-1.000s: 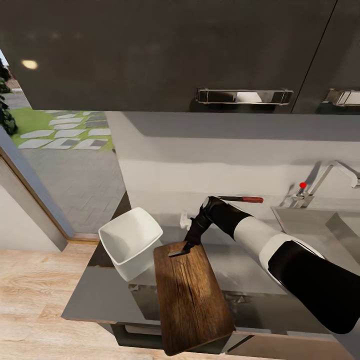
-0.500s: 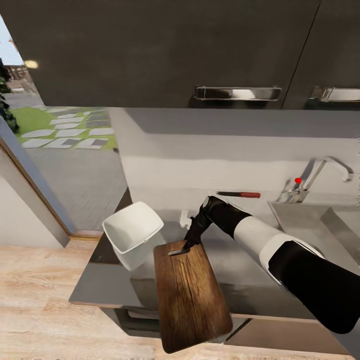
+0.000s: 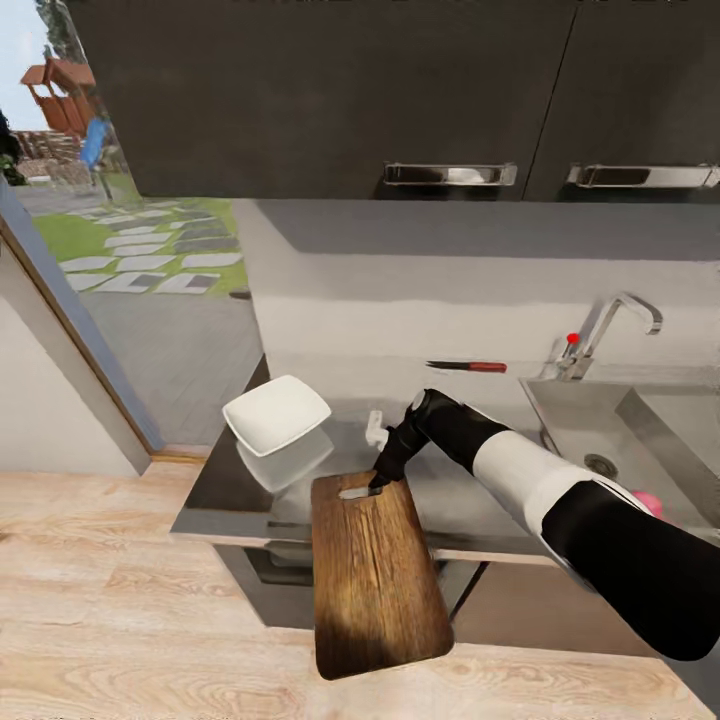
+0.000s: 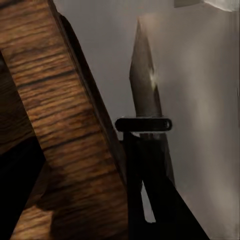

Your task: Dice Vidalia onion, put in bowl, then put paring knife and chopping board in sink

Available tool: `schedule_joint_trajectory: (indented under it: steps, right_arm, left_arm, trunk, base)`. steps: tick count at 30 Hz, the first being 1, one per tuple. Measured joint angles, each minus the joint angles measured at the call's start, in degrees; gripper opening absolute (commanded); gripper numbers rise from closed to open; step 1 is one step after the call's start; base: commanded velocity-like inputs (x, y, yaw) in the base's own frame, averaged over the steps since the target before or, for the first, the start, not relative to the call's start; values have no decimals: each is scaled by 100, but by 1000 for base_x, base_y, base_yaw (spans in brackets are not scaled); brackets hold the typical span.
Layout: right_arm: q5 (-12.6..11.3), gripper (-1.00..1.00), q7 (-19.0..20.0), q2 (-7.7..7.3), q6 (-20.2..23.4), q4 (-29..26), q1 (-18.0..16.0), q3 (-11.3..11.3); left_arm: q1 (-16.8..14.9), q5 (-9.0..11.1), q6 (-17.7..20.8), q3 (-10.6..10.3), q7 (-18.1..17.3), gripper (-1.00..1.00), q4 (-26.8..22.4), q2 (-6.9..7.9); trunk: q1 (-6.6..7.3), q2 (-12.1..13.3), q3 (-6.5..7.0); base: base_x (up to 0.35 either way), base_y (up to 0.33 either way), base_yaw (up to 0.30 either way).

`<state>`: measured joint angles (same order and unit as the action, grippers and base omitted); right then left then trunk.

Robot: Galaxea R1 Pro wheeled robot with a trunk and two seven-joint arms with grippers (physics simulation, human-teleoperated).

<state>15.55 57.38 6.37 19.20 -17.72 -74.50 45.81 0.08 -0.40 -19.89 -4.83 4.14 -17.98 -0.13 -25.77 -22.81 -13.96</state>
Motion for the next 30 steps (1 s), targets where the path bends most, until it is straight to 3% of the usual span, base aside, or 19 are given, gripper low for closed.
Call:
schedule_joint_trajectory:
  steps: [4, 10, 11, 15, 19, 22, 25, 29, 30]
  right_arm:
    - [18, -100, -202, -86, 193, -159, -9, -671]
    - [18, -100, -439, -411, 863, -781, -11, -1145]
    - [50, -100, -537, -536, 1056, -966, -12, -1317]
    - [-4, -100, -725, -637, 1329, -1128, -10, -1759]
    - [-3, -100, -877, -693, 1547, -1198, -8, -1970]
    - [5, -100, -1089, -830, 1759, -1261, -9, -2049]
    - [-33, -100, -1180, -1008, 1902, -1453, -9, -2361]
    - [-2, -100, -1313, -1104, 2010, -1522, -11, -3155]
    - [8, -100, -1606, -1200, 2050, -1535, -6, -3578]
  left_arm:
    - [0, 0, 2, -7, 0, 100, 2, 1]
    - [0, 0, 2, -3, 0, 100, 4, 1]
    - [1, 0, 1, -6, 0, 100, 3, 1]
    - [0, 0, 1, -10, 0, 100, 4, 1]
    - [0, 0, 2, -12, 0, 100, 4, 1]
    - [1, 0, 1, -12, 0, 100, 4, 1]
    - [0, 0, 0, -13, 0, 100, 4, 1]
    - [1, 0, 1, -12, 0, 100, 4, 1]
    - [0, 0, 2, -18, 0, 100, 4, 1]
  trunk:
    - [1, -2, 1]
    - [2, -1, 1]
    - [2, -1, 0]
    - [2, -1, 0]
    - [2, -1, 0]
    - [2, -1, 0]
    - [2, -1, 0]
    - [2, -1, 1]
    - [1, 0, 0]
  base:
    - [-62, 0, 0]
    - [-9, 0, 0]
    - [-1, 0, 0]
    - [0, 0, 0]
    - [0, 0, 0]
    - [0, 0, 0]
    - [0, 0, 0]
    - [0, 0, 0]
    - [0, 0, 0]
